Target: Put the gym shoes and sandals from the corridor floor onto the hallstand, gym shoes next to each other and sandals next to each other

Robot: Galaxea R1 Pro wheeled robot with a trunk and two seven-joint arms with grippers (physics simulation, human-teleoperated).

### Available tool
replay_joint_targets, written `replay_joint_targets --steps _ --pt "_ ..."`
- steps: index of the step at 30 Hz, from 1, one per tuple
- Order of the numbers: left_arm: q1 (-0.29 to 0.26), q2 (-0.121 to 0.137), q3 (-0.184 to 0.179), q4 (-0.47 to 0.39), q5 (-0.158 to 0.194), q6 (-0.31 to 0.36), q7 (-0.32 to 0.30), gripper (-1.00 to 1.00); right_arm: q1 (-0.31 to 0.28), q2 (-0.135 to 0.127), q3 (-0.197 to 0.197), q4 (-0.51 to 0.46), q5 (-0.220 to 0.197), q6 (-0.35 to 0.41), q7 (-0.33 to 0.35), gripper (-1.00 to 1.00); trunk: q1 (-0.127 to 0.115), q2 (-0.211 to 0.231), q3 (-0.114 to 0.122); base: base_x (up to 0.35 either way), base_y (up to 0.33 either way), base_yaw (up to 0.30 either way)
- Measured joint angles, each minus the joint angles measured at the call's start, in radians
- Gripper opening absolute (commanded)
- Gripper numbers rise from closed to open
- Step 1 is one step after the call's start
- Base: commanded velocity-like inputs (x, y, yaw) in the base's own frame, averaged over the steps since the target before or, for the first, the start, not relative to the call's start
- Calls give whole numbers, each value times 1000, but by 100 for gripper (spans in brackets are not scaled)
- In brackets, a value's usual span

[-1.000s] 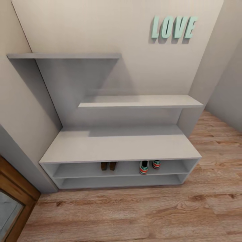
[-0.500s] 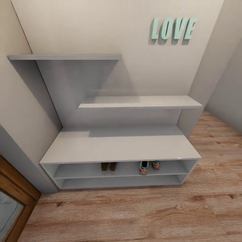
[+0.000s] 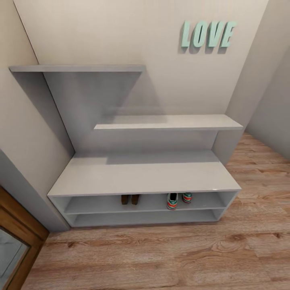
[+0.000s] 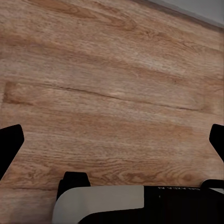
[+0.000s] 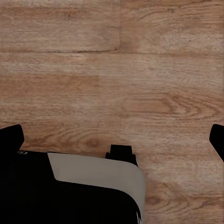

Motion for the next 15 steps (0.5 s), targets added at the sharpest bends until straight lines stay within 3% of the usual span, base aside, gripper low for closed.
replay_joint_targets --steps 15 --pt "0 4 1 5 3 0 -1 100 0 0 0 0 0 1 0 100 0 0 0 0 0 0"
